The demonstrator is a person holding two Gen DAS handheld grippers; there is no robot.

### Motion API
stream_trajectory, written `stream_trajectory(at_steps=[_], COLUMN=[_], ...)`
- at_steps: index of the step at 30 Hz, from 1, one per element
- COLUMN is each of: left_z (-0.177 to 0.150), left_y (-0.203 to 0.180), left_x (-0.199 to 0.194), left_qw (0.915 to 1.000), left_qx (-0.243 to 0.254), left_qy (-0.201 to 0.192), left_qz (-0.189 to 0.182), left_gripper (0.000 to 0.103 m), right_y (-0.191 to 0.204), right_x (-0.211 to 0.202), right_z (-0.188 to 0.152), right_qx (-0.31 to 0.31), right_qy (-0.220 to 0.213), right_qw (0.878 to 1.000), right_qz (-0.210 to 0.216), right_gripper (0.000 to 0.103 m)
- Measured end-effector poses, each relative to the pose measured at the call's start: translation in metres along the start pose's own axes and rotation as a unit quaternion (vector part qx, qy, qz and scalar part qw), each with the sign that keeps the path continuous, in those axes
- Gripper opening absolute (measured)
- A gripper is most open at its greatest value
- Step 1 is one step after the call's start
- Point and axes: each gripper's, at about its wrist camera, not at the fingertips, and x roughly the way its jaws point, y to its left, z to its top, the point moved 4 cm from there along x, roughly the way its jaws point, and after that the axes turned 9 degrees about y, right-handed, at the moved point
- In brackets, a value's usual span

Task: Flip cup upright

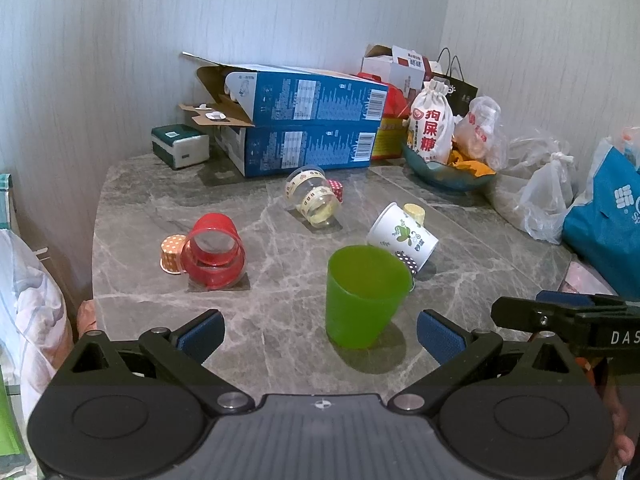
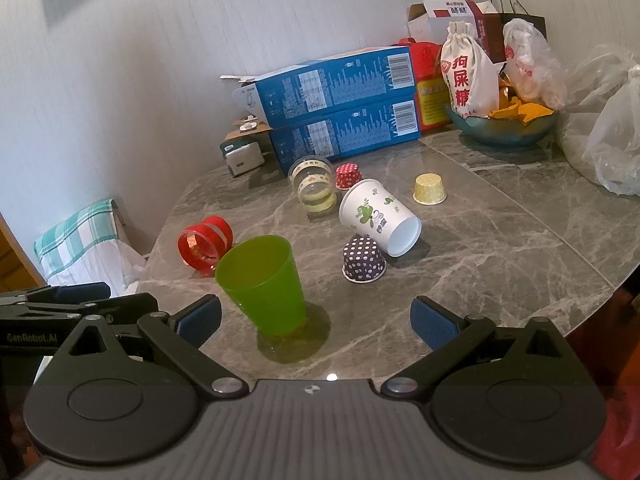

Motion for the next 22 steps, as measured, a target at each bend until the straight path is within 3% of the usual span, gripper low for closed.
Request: stream_trajectory(at_steps=[22], left_z=[0.001], left_y=[0.0012], left_x=[0.0013], left_qw=[1.0], left_qx=[-0.001], left_qy=[0.0], left_qz=[0.001], left_gripper=[0.103], right_y=[-0.002], right_x=[0.0035], right_z=[-0.0006], right_qx=[0.005], right_qy=[0.003], right_qw=[1.0], right_qz=[0.011], right_gripper=[0.102])
